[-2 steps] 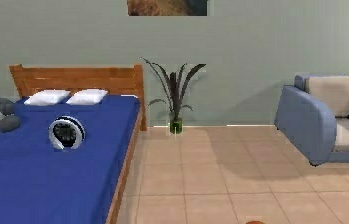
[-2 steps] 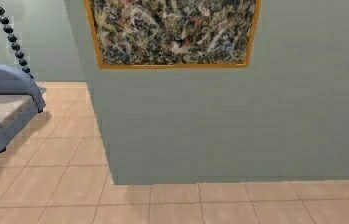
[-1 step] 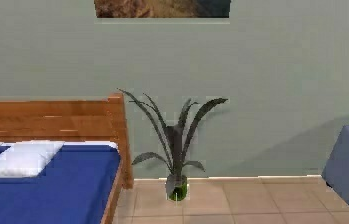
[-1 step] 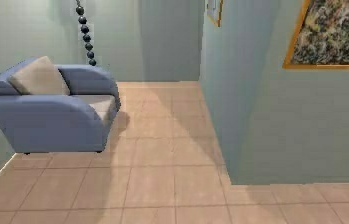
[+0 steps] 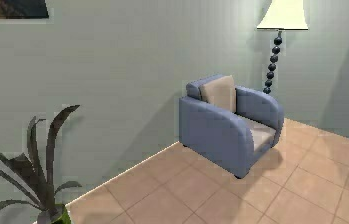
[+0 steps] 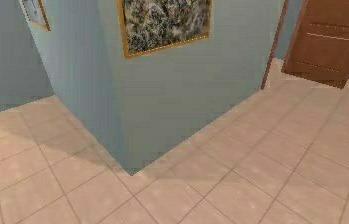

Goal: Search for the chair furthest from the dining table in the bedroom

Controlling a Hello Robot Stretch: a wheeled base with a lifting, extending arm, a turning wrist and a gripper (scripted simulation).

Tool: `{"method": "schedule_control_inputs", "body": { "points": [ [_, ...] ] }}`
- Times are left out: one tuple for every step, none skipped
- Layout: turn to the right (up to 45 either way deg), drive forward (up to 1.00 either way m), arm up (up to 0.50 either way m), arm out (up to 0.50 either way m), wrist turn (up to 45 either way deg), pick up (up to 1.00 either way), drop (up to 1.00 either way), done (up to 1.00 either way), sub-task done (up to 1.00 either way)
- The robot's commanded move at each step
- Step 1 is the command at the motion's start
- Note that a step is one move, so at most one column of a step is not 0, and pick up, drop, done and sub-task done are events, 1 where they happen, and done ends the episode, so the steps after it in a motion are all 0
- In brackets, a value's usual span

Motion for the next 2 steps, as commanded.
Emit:
{"method": "schedule_control_inputs", "body": {
  "points": [
    [0.0, 0.40, 0.00, 0.00, 0.0, 0.00, 0.00, 0.00, 0.00],
    [42.0, 0.00, 0.00, 0.00, 0.0, 0.00, 0.00, 0.00, 0.00]
  ]
}}
